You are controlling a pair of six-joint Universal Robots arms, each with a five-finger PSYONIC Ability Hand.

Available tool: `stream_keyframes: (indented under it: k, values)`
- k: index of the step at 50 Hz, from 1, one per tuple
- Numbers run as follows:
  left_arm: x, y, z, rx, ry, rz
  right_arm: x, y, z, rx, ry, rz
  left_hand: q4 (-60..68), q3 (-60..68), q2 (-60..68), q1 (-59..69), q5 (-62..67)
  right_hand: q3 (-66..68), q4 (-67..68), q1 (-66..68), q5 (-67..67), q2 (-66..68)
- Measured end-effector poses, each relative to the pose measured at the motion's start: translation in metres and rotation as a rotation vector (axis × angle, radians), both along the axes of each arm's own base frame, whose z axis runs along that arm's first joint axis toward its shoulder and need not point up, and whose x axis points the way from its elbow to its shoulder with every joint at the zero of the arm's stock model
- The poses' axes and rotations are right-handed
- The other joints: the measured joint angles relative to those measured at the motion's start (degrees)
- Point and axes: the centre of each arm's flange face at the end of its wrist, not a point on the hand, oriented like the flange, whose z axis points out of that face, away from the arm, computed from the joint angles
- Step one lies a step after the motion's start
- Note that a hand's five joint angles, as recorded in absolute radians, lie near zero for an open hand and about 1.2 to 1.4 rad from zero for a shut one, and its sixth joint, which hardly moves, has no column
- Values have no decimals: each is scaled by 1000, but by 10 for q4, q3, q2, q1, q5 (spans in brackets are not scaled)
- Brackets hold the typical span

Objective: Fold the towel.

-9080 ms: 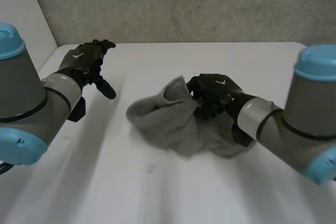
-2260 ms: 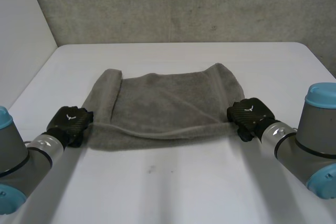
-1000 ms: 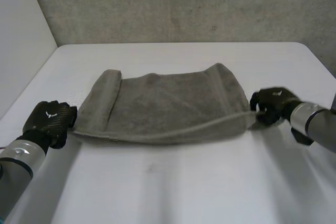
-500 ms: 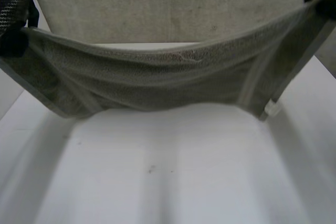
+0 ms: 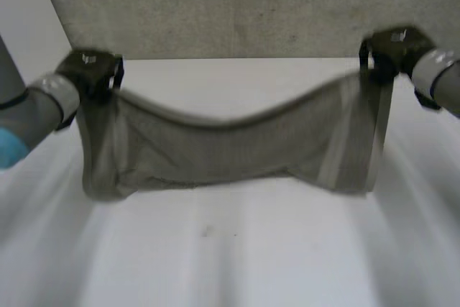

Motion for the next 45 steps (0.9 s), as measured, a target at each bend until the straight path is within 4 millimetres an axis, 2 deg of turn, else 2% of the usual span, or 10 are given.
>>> stream_keyframes:
  k: [10,15,18,25,27,28,29,33,38,45]
  values:
    - [-22,-6,145,-581,241,-68,-1,4,128,-593,-351,23,0,0,0,0,0,0,2,0,0,0]
    - [-16,1,156,-567,366,-81,-2,17,131,-580,-340,49,0,0,0,0,1,0,2,0,0,0]
    - [-10,1,140,-493,394,-66,0,21,119,-510,-310,66,0,0,0,0,1,0,2,0,1,0]
    - [7,12,43,-190,325,15,6,40,28,-128,-75,126,0,0,0,0,1,1,2,1,1,0]
    - [7,12,43,-190,325,15,6,40,28,-128,-75,126,0,0,0,0,1,1,2,1,1,0]
    - [13,23,2,-91,265,40,6,46,10,-71,-26,137,0,0,0,0,1,1,2,1,1,0]
    - [16,28,-13,-59,241,48,5,58,-23,28,66,158,0,0,0,0,1,1,2,1,1,0]
    - [23,50,-67,44,134,65,-1,76,-81,170,170,179,0,0,0,0,1,1,2,1,1,0]
    - [27,71,-106,96,37,63,-9,88,-127,276,172,169,0,0,0,0,1,1,2,1,1,0]
    - [32,80,-114,100,5,72,-16,86,-142,331,70,117,0,0,0,0,1,1,2,1,1,0]
